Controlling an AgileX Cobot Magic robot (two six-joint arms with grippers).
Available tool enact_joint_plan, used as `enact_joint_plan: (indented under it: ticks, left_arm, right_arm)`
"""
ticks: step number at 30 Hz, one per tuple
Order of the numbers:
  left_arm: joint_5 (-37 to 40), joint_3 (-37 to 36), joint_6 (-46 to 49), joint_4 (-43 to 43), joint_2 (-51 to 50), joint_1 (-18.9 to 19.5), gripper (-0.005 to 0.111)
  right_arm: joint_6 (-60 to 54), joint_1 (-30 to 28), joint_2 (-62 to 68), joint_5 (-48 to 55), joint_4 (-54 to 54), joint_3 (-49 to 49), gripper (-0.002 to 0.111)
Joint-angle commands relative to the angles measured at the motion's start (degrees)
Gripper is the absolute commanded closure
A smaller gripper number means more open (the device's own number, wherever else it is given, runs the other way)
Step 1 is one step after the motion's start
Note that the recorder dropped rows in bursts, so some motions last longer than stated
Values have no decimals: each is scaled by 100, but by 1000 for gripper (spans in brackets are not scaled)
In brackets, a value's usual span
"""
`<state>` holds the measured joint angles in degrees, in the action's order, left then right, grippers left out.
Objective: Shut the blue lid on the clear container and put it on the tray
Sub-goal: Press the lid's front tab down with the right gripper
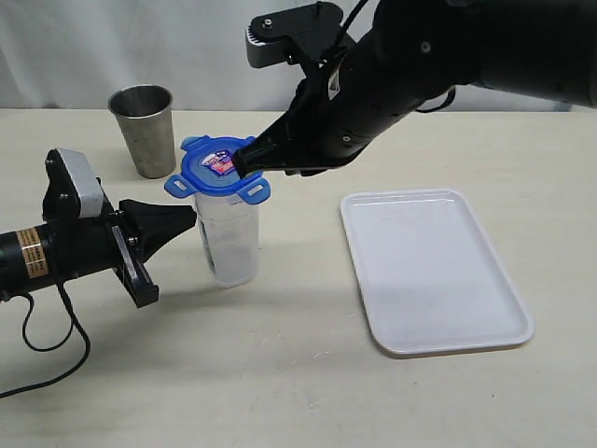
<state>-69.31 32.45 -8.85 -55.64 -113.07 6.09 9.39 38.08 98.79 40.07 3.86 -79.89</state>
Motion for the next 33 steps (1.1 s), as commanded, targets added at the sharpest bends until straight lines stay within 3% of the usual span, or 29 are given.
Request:
enact_joint_plan:
  ticks: [1, 33]
  left_arm:
    - [-66, 34, -19, 45, -21, -20, 107]
    - [-66, 34, -19, 68, -21, -20, 107]
  right_arm:
    - [-279, 6, 132, -20, -386, 30, 104]
    - [-1075, 6, 237, -77, -1419, 30, 104]
